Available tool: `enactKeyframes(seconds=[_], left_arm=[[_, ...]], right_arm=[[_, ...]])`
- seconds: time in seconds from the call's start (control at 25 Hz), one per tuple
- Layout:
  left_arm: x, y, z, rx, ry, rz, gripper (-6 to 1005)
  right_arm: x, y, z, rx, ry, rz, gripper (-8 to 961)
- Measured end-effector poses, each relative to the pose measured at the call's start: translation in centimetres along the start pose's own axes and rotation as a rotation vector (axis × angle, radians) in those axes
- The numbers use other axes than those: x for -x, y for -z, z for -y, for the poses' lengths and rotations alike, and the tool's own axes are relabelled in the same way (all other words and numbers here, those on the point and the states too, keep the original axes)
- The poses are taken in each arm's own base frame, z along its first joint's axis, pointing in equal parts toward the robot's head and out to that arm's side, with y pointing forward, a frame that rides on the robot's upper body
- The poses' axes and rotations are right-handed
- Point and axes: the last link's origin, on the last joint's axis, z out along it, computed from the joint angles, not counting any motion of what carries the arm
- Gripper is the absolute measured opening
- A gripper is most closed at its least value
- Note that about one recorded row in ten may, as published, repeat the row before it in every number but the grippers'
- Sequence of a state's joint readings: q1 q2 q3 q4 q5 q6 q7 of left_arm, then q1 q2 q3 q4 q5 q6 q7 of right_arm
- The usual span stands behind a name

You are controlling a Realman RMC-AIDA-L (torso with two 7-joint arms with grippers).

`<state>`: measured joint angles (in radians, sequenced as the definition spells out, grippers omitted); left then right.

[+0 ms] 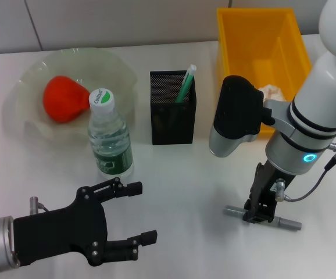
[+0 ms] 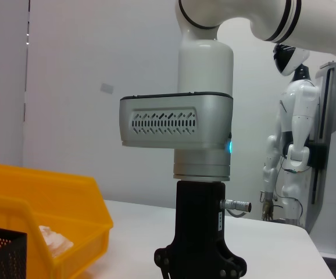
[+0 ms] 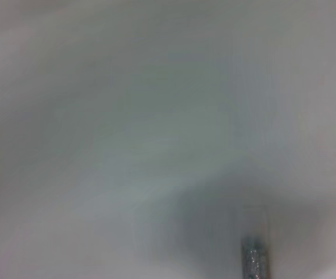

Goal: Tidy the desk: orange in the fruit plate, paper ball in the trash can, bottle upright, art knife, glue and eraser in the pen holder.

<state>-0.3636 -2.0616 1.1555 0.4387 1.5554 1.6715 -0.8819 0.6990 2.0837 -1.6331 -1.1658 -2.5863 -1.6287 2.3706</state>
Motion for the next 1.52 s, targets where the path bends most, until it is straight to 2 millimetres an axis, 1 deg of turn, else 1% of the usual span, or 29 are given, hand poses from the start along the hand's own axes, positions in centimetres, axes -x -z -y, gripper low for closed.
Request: enactKeyframes(seconds=[0.12,0.28,0.36,0.44,0.48,0.52,0.56,0.6,0.72,0.8,0.88,1.0,1.08,1.16,1.24,1.4,1.52], left_arm=[[0.0,0.0,0.0,0.0,0.0,0.0,847],[0.0,0.0,-0.1,0.001,0.002,0.0,847],[0.1,0.1,-0.1,0.0,0.001,-0.001,847],[0.1,0.1,-0.1,-0.001,0.001,-0.001,847],[0.1,0.1,-0.1,-0.001,0.001,-0.001,847],[0.1,0.1,-0.2,-0.001,0.001,-0.001,847],[0.1,0.1,-0.2,-0.001,0.001,0.0,847],[0.1,0.1,-0.2,0.001,-0.001,0.0,847],[0.2,0.0,-0.3,0.007,-0.006,0.003,847],[0.2,0.1,-0.3,0.008,-0.007,0.003,847],[0.1,0.1,-0.3,0.01,-0.008,0.003,847],[0.1,0.0,-0.3,0.014,-0.012,0.001,847],[0.0,-0.1,-0.3,0.02,-0.018,-0.001,847],[0.0,-0.1,-0.4,0.022,-0.026,-0.004,847],[0.0,-0.1,-0.4,0.022,-0.032,-0.005,847],[0.1,-0.1,-0.5,0.02,-0.033,-0.007,847],[0.1,-0.1,-0.5,0.02,-0.032,-0.007,847]], right_arm=[[0.0,0.2,0.1,-0.003,-0.003,0.008,251],[-0.1,1.0,0.3,-0.006,-0.02,0.045,150],[-0.1,1.5,0.6,-0.007,-0.036,0.073,144],[-0.1,2.5,0.9,0.003,-0.059,0.13,137],[-0.1,4.2,1.2,0.013,-0.084,0.214,134],[-0.1,4.2,1.2,0.013,-0.084,0.214,134],[-0.5,6.6,2.0,-0.013,-0.119,0.314,134],[-0.5,6.6,2.0,-0.013,-0.119,0.314,133],[-1.4,10.7,3.1,-0.1,-0.155,0.498,133],[-1.9,12.9,3.3,-0.141,-0.147,0.635,133],[-2.4,14.7,3.4,-0.172,-0.124,0.773,134],[-2.6,16.3,3.6,-0.206,-0.081,0.93,133],[-2.6,16.8,3.9,-0.221,-0.053,1.027,131],[-2.5,16.5,4.5,-0.241,-0.008,1.137,130],[-2.5,16.2,4.7,-0.241,0.004,1.171,130],[-2.7,14.2,5.8,-0.213,0.002,1.31,129],[-3.0,12.2,6.5,-0.2,-0.019,1.36,128]])
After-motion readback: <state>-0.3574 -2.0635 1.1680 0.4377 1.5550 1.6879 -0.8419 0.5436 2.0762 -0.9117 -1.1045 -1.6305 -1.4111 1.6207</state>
